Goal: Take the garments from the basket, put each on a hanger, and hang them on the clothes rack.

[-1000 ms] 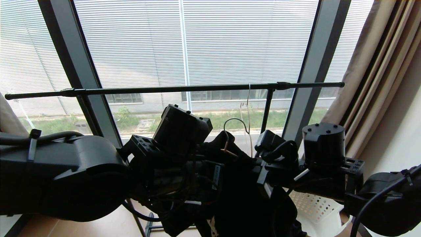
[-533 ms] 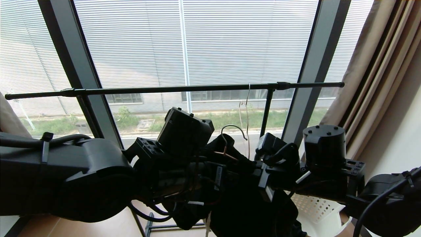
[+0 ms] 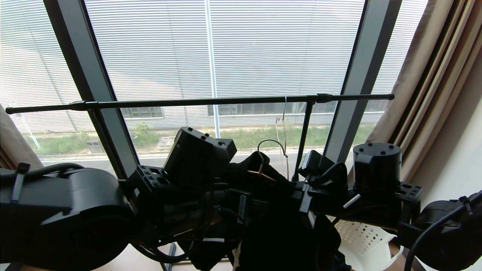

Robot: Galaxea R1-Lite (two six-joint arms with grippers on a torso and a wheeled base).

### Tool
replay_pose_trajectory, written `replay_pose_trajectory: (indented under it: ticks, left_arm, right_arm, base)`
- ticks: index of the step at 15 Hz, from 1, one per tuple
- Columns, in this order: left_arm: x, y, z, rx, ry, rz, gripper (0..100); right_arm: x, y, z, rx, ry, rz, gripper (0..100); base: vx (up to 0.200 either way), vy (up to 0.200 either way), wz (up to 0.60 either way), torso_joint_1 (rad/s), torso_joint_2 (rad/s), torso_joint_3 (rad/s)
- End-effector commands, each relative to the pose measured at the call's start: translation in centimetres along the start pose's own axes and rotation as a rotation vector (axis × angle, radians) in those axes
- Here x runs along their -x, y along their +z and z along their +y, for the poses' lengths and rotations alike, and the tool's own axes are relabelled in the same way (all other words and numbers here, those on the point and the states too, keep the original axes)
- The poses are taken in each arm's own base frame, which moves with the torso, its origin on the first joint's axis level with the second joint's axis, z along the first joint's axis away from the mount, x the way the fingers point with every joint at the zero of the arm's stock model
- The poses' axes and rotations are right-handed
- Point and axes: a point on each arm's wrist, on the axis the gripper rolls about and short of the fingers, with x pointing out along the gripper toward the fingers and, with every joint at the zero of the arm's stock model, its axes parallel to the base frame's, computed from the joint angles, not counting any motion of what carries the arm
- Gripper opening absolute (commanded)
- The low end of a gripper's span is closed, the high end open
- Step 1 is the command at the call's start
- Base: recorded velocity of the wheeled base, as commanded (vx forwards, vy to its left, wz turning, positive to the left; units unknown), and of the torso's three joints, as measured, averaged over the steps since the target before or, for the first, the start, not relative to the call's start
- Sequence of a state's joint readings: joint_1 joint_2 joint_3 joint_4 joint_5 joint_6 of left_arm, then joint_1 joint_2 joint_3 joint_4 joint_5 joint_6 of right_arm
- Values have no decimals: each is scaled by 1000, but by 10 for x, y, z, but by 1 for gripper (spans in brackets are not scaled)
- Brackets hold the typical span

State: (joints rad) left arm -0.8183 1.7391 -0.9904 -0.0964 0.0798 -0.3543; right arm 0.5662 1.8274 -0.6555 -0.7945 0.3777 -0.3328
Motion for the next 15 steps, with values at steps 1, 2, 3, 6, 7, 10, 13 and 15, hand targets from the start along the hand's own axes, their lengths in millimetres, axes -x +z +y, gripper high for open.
replay_pose_trajectory:
  ticks: [1,2,3,6,7,10,13,15]
  left_arm:
    - [16,-2,2,1,-8,-20,100]
    - [20,-3,3,2,-11,-29,100]
    - [22,-4,3,2,-17,-37,100]
    - [25,-6,4,3,-28,-65,100]
    - [29,-8,5,-2,-33,-75,100]
    - [38,-18,28,-55,6,-137,100]
    - [53,-9,65,-63,3,-249,100]
    - [78,-2,85,-131,-85,-298,100]
  right_arm:
    - [-2,-3,-1,-2,-1,7,0]
    - [-3,-3,-1,-4,-1,7,0]
    - [-3,-4,-1,-5,0,10,0]
    - [-2,-5,-4,-7,-10,12,0]
    - [-1,-6,-7,-13,-14,13,0]
    - [2,-13,-18,-34,49,-6,0]
    - [2,-15,-19,-37,58,-4,0]
    - [0,-17,-19,-39,71,-1,0]
  base:
    - [0,0,0,0,0,0]
    - [0,0,0,0,0,0]
    - [0,0,0,0,0,0]
    - [0,0,0,0,0,0]
    - [0,0,0,0,0,0]
    - [0,0,0,0,0,0]
    - [0,0,0,0,0,0]
    - [0,0,0,0,0,0]
